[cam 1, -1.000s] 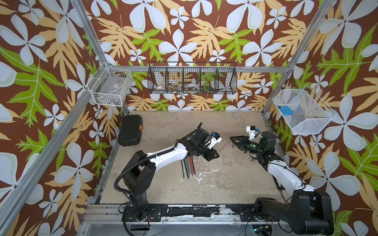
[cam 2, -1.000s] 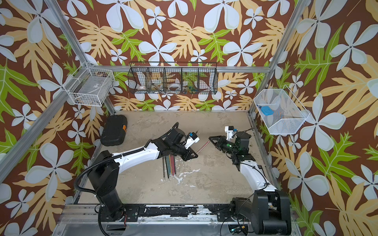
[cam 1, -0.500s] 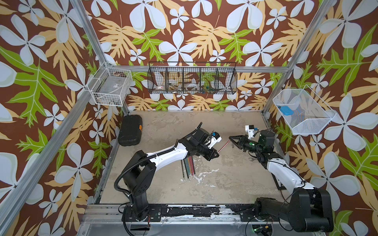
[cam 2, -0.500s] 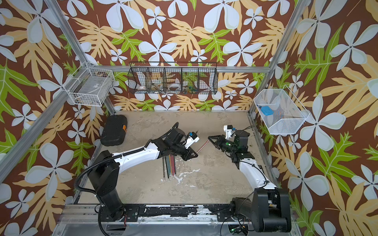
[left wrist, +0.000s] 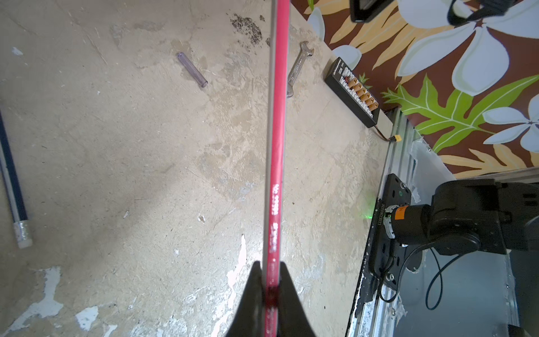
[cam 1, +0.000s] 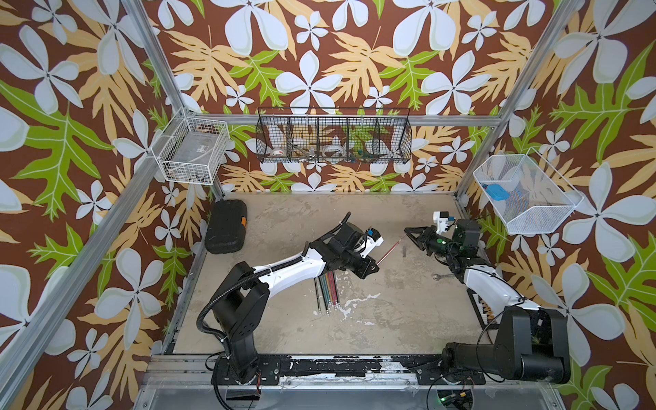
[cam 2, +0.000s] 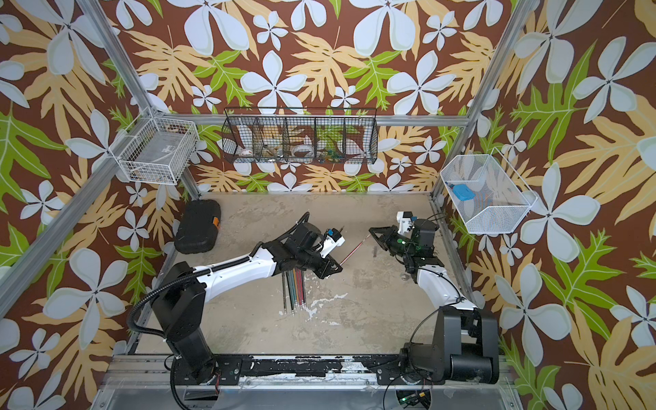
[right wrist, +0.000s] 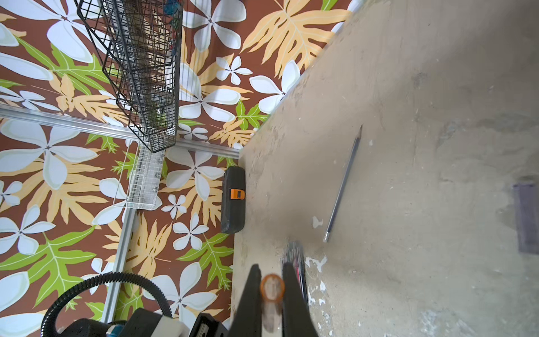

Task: Remove the protective cover of the pencils
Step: Remove the protective sleeve from the pencil, then place the protective sleeve at the center of the board.

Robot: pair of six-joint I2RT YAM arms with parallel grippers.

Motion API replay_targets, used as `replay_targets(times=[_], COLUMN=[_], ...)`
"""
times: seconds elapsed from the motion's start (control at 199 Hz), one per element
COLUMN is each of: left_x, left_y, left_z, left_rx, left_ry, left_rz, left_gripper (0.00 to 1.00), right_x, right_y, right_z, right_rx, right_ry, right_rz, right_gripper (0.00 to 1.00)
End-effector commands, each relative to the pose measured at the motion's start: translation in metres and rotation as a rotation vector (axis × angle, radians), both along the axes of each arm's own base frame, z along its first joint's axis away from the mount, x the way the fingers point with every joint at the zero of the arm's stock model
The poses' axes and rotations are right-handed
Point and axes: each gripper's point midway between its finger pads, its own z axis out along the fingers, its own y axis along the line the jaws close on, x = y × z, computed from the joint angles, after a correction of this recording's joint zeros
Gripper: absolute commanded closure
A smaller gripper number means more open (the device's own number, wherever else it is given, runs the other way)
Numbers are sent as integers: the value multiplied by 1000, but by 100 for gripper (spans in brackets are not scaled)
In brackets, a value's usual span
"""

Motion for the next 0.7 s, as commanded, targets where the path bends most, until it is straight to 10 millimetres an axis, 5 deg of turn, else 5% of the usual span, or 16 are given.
replay_targets(times=[0.0,0.166,0.382,0.698], left_x=[0,3,9,9], left_y=[0,3,7,9], left_z=[5,7,8,11], left_rx=[-9,5,27,34], left_ry=[-15,-34,-59,-68], left_rz=[2,17,34,34], left_gripper=[100,100,100,100], right_x=[9,18,12,13], right_y=[-6,-28,-92,-92], right_z=[12,-12,-86,-138], right_rx=[-4,-189,-706,-827], right_ry=[-43,42,396,421], right_rz=[-33,-104,-292,-190], right_gripper=[100,100,100,100])
